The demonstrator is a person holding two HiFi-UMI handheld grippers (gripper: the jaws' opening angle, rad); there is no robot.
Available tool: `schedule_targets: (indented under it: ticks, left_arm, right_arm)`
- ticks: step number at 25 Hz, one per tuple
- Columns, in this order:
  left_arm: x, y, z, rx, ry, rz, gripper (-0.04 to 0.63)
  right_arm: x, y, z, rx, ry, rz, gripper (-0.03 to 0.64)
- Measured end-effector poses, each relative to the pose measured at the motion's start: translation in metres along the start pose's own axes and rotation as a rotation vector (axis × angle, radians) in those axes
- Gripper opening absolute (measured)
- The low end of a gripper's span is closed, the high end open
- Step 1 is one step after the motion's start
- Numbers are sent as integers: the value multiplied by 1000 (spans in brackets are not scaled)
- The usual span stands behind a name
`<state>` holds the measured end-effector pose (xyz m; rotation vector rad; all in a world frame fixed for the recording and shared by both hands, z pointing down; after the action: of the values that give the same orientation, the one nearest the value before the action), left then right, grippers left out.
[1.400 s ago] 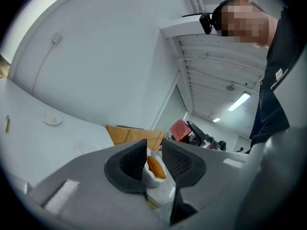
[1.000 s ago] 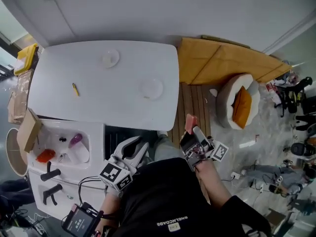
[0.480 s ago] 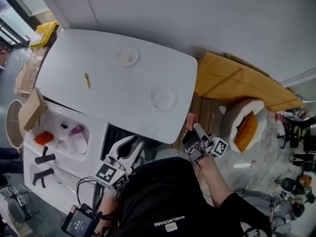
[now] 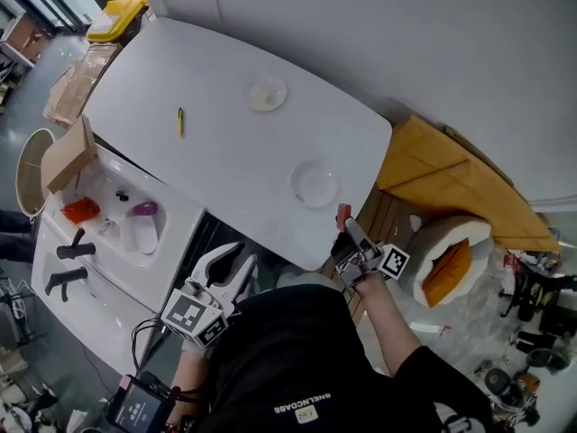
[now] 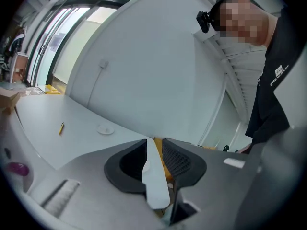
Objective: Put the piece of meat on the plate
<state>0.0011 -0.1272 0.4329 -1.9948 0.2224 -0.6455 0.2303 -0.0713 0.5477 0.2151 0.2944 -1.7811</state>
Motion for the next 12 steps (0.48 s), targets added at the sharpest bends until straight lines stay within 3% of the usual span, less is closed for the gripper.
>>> schedule_targets:
  ticks: [12]
  left_arm:
    - [-15, -10, -17, -60, 193, 10, 110]
  right_arm:
    - [8, 4, 85, 105, -127, -149, 308]
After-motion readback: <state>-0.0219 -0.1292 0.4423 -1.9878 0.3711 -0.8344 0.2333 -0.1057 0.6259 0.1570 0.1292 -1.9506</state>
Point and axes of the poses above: the fingertips, and each gripper's own axes: x forward along the fingers, z to its right, y out of its top, the point moved 1 cm from there along -x, backward along the fingers, and after that the axes turned 11 degrees about y, right-handed, at the moved point
